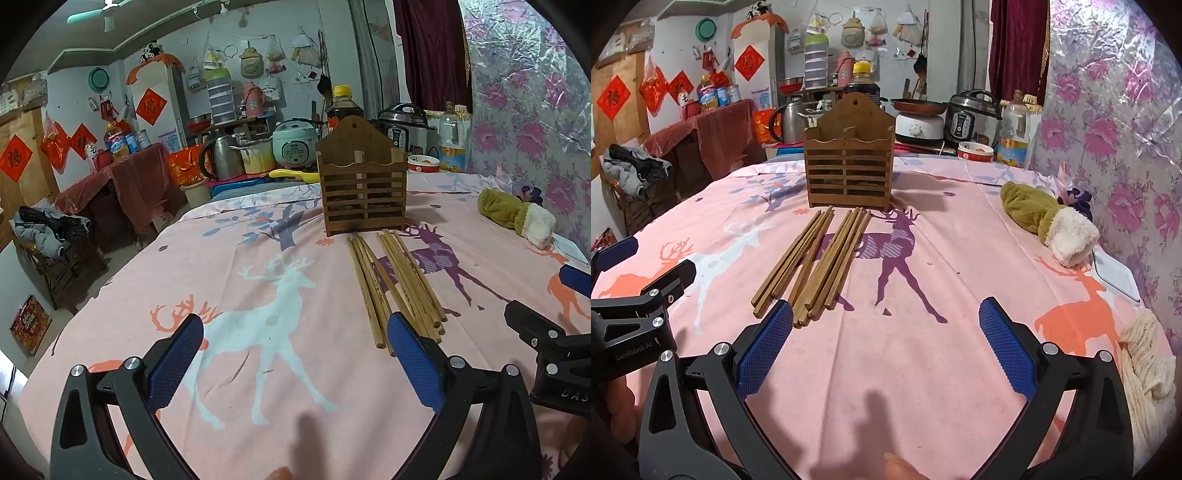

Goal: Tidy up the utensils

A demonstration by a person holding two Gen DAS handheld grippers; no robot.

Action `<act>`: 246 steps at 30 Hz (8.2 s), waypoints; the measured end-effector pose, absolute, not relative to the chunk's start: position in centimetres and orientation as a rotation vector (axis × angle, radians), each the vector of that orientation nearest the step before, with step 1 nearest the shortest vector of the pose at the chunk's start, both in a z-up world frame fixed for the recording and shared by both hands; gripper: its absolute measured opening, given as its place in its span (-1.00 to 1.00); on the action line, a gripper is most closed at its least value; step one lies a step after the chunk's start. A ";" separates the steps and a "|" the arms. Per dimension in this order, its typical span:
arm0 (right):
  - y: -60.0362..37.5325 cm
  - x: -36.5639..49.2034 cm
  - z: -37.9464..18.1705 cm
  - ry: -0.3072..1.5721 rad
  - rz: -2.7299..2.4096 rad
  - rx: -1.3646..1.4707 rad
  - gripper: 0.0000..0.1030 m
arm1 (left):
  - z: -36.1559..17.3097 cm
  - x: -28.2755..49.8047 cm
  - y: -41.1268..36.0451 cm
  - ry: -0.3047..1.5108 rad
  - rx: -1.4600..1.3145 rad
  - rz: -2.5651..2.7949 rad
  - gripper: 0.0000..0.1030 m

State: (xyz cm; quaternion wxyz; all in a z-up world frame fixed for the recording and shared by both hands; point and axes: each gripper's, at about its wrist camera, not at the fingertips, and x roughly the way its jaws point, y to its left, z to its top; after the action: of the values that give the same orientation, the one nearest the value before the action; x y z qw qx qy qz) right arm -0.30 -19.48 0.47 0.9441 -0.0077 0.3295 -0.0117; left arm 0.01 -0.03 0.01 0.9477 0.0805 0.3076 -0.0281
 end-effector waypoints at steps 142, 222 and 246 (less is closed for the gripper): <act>-23.0 7.0 -5.2 1.061 0.104 -0.014 0.90 | -5.2 12.5 -1.0 1.145 -0.055 -0.468 0.89; -25.0 12.8 -4.3 1.011 -0.055 0.041 0.71 | -5.8 15.7 4.3 1.101 -0.029 -0.238 0.91; -23.8 12.8 -5.8 1.060 0.014 0.027 0.90 | -6.4 15.0 3.4 1.109 0.050 -0.249 0.91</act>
State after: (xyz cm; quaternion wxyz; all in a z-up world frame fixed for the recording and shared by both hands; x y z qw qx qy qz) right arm 12.84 -23.79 -5.77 0.8628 0.0131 0.5054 0.0065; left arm 14.97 3.38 -6.39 0.8426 0.0237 0.5250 -0.1178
